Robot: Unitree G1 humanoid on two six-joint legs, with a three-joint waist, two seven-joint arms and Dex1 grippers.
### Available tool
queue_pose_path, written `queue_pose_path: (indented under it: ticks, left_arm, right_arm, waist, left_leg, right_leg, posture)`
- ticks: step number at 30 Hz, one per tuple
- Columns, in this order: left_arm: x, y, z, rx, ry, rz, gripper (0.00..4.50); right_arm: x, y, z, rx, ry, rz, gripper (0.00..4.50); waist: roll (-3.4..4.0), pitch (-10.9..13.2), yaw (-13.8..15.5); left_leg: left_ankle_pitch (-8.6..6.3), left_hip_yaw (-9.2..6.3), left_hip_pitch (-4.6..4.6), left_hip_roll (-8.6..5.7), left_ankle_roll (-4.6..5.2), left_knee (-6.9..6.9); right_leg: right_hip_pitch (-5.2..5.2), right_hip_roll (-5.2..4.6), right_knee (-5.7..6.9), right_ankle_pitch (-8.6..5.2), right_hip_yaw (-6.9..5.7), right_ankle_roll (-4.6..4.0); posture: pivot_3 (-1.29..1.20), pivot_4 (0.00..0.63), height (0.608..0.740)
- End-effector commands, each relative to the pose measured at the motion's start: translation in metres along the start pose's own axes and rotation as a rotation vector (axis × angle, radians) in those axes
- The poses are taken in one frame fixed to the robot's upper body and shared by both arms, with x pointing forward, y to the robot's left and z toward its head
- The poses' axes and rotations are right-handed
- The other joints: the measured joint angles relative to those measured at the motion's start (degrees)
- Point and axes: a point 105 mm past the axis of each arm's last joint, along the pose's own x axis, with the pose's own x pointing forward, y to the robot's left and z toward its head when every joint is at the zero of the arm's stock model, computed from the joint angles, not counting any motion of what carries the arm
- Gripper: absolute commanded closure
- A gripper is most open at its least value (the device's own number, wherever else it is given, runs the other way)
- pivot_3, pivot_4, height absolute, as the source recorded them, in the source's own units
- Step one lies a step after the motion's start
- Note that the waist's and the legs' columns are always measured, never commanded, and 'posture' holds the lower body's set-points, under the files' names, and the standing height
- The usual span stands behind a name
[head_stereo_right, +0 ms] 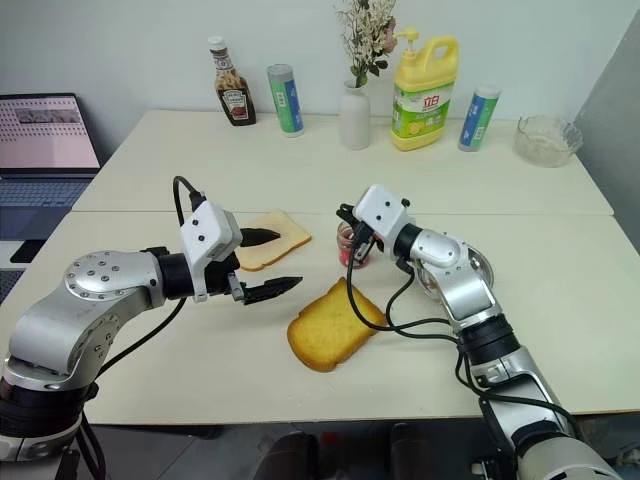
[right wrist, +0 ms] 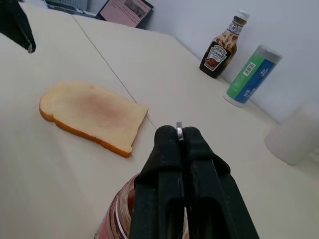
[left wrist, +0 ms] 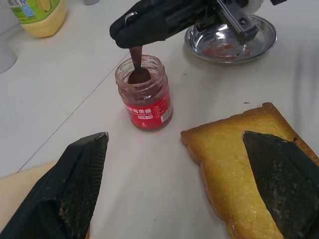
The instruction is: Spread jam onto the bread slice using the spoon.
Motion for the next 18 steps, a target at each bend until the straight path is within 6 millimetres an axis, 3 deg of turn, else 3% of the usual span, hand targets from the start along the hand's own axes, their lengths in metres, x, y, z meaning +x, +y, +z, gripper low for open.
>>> queue_pose_path:
  ticks: [1, 7, 18]
  left_arm:
    - [0.001, 0.0, 0.01, 0.044, -0.027, -0.002, 0.0]
    - [0.001, -0.001, 0.01, 0.045, -0.026, -0.004, 0.0]
    - [0.002, -0.001, 0.01, 0.048, -0.025, -0.003, 0.0]
  right_arm:
    - [-0.001, -0.001, -0.004, 0.104, 0.009, -0.03, 4.44]
    - [0.002, -0.003, -0.005, 0.369, 0.028, -0.075, 4.44]
    - [0.001, -0.015, -0.011, 0.681, 0.055, -0.18, 4.44]
  waist:
    - [0.0, 0.0, 0.0]
    - [-0.02, 0.0, 0.0]
    - [-0.02, 0.0, 0.0]
  left_leg:
    - [0.0, -0.01, 0.0, 0.0, 0.0, 0.0]
    - [0.0, -0.02, 0.03, 0.01, 0.0, 0.02]
    - [0.0, -0.02, 0.04, 0.0, 0.0, 0.02]
  right_leg:
    - [0.01, 0.0, 0.0, 0.0, -0.01, 0.0]
    - [0.04, 0.0, 0.04, 0.0, -0.01, -0.01]
    - [0.04, 0.0, 0.06, 0.0, -0.01, -0.01]
  posture:
    - [0.0, 0.15, 0.74]
    - [0.0, 0.15, 0.74]
    - [0.0, 0.15, 0.74]
